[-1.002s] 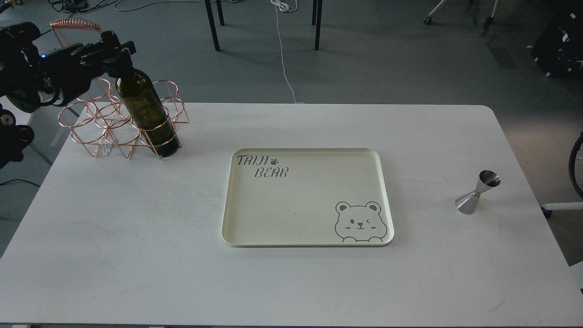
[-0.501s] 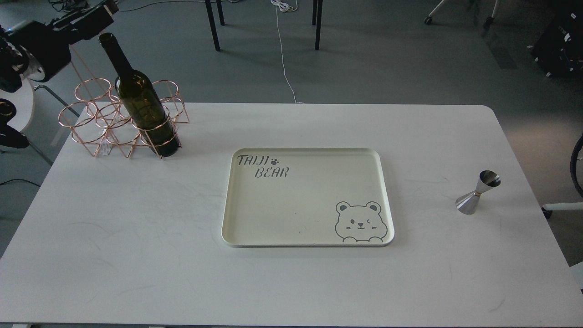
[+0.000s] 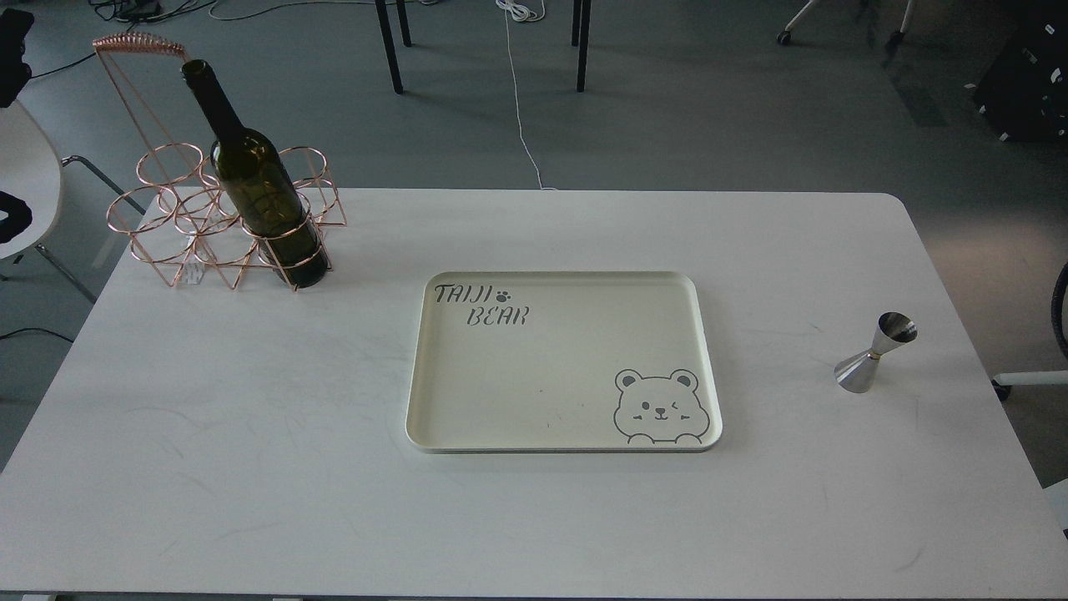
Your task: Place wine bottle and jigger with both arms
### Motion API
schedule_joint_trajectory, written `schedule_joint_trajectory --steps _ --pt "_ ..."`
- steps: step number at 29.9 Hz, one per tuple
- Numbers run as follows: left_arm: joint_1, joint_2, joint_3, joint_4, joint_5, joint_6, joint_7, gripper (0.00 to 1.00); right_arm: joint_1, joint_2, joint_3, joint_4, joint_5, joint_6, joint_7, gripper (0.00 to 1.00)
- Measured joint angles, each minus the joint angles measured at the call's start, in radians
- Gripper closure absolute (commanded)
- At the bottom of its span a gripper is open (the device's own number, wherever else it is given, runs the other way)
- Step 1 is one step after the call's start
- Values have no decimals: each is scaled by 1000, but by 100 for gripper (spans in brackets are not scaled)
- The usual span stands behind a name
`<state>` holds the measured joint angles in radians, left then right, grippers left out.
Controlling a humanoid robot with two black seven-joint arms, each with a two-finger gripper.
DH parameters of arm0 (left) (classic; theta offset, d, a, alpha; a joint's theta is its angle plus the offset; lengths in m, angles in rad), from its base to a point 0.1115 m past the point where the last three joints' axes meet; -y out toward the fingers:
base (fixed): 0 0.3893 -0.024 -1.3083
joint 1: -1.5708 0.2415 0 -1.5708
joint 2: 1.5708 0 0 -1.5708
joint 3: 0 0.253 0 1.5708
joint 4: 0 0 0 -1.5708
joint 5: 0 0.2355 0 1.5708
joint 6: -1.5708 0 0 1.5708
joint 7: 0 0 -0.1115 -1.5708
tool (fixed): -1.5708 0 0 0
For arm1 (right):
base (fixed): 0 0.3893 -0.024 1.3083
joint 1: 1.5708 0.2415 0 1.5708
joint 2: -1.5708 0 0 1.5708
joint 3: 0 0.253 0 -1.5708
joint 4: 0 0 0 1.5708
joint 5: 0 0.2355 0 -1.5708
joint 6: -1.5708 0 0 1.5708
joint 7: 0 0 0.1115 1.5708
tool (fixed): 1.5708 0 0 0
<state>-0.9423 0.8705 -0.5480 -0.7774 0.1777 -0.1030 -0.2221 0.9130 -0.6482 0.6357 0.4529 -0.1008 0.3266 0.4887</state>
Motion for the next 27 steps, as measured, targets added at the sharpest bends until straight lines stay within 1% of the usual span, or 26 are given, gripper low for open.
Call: schedule_joint_trajectory --steps 3,5,7,10,16,21,24,27 --pt "21 -13 0 66 -140 -105 -6 2 -10 6 3 -4 3 0 0 1" --pt "30 -37 -1 118 -235 -190 -19 2 -29 9 4 -5 26 2 0 1" --pt "49 -60 -1 156 -322 -255 -29 2 -48 11 4 -5 73 5 -1 1" --pt "87 -89 -3 186 -443 -309 -33 2 -73 17 2 -5 176 7 -23 1" --pt "168 -153 -25 193 -620 -365 -33 2 -119 40 4 -5 339 14 -110 1" --pt "227 -185 -120 193 -658 -384 -26 2 -137 42 6 -6 433 99 -176 1" --pt "240 -190 -151 185 -658 -385 -22 2 -137 42 8 -5 467 132 -189 1" --pt "242 -190 -159 181 -657 -386 -22 2 -137 45 14 -4 478 140 -191 1"
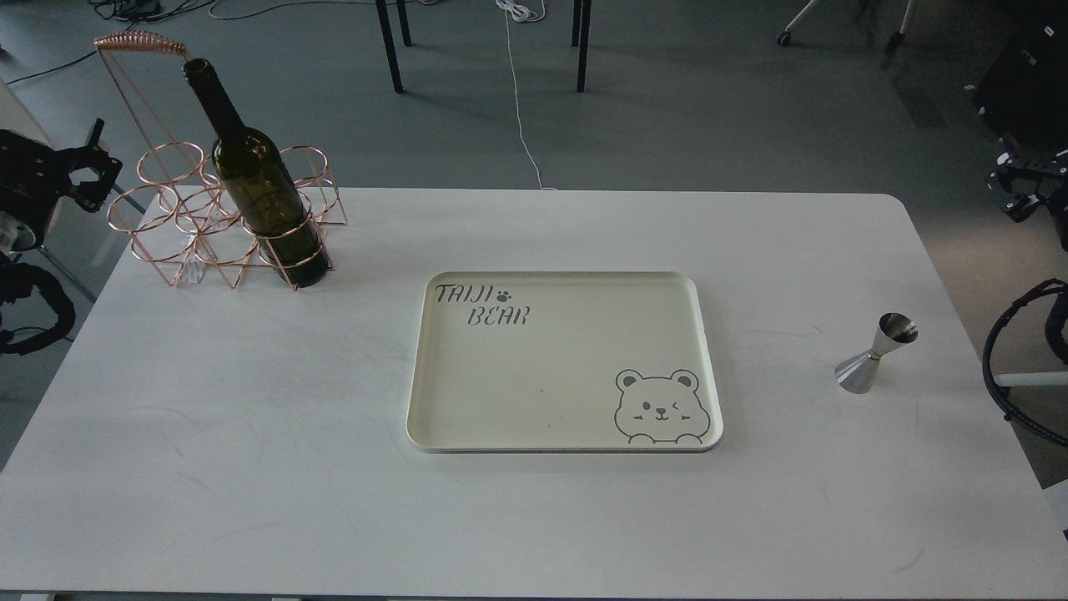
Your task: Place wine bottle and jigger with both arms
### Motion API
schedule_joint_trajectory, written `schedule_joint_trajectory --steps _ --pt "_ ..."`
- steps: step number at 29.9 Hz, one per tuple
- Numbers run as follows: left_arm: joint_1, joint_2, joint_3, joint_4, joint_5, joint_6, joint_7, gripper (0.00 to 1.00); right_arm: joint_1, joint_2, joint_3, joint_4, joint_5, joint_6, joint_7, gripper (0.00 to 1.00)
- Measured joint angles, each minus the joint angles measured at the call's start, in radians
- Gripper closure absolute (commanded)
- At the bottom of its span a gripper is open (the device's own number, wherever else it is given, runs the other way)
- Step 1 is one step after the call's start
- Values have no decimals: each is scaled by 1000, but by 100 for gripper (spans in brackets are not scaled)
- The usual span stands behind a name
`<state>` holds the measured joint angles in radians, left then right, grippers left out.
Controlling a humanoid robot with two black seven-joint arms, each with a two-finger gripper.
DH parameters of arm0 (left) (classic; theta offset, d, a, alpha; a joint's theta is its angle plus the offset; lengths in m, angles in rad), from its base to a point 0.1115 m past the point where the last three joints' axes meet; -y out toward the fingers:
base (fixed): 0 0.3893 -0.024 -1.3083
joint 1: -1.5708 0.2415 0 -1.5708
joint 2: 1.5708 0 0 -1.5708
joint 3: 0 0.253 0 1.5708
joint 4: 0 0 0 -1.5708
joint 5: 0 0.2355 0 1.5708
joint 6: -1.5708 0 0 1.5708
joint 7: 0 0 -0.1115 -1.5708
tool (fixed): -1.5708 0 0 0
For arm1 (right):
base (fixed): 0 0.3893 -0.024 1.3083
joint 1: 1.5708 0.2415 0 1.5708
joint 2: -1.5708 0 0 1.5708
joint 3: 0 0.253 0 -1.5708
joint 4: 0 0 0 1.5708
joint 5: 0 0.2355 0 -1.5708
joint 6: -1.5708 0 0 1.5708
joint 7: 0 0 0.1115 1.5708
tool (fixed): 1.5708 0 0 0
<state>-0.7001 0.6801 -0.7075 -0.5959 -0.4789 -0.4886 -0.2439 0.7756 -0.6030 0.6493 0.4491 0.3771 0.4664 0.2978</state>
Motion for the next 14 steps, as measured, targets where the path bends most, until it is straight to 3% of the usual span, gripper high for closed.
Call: schedule_joint_trajectory --steps 14 --pt "-3 23 10 -31 9 0 -1 1 -10 34 21 -1 1 22 2 1"
